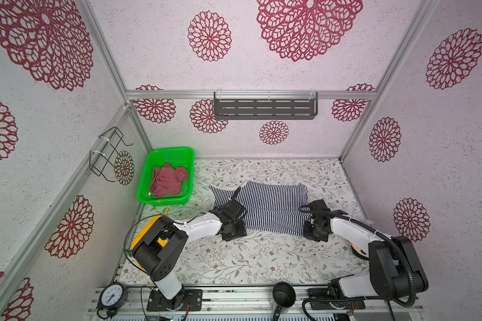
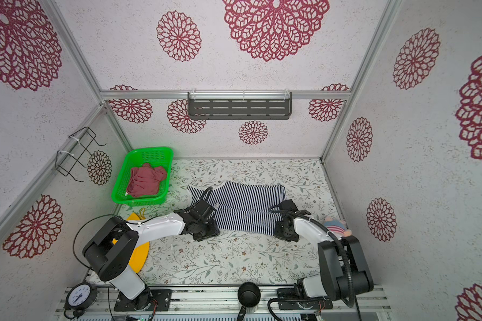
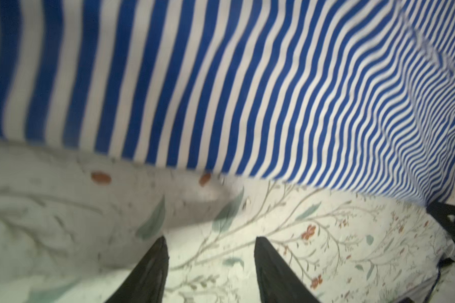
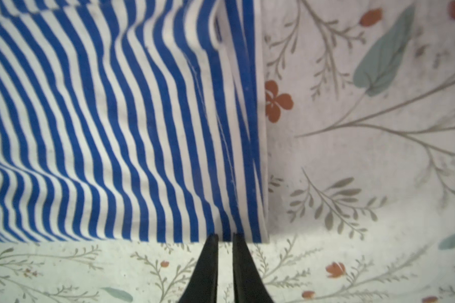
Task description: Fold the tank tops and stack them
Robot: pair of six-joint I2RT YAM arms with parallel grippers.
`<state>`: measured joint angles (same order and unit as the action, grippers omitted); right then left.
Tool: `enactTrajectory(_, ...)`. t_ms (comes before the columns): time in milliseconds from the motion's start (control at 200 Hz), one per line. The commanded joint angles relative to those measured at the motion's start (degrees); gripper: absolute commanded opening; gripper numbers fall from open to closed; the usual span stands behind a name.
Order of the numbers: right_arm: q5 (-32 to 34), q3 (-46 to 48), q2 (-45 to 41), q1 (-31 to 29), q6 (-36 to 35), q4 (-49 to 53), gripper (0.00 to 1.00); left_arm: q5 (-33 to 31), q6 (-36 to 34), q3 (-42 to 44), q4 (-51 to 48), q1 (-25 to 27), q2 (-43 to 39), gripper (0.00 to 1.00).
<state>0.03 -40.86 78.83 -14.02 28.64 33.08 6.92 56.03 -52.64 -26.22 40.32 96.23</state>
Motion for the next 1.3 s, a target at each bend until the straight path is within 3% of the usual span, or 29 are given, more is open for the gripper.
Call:
enactTrajectory(0, 0.9, -3.0, -3.4, 0.9, -0.5, 5.3, 0.18, -3.7, -1.4, -4.0, -9.0, -2.4, -2.9, 0.57)
enactTrajectory(160, -2.3, -9.8, -3.0, 5.5, -5.4, 3.7, 0.28, -6.0, -14.2, -20.8, -16.2, -8.5, 0.9, 0.58)
enactTrajectory(395, -5.1, -17.1, 5.8, 9.5, -15.6, -7.5, 0.31, -6.0, -27.0, -47.8, -16.7, -13.9, 21.8, 0.55)
enactTrajectory(590, -7.2, -24.0, 15.6, 12.8, -18.3, -14.7, 0.31, -4.6, -36.1, -63.9, -12.1, -14.6, 35.5, 0.52)
enactTrajectory(846, -8.5, -34.8, 29.2, 13.9, -19.9, -17.0, 0.36, -2.1, -34.3, -76.9, -8.8, -14.8, 47.5, 0.61)
enactTrajectory(1006, -10.0, -40.5, 34.9, 13.8, -20.6, -17.3, 0.39, -4.2, -34.7, -84.0, -11.8, -14.3, 53.3, 0.62)
enactTrajectory(1171, -8.9, -44.0, 38.5, 14.0, -21.4, -16.3, 0.51, -3.2, -34.8, -84.1, -12.4, -14.1, 55.1, 0.65)
enactTrajectory(1296, -10.1, -46.1, 40.9, 14.0, -21.2, -16.0, 0.51, -1.5, -34.4, -84.0, -13.1, -14.0, 55.7, 0.64)
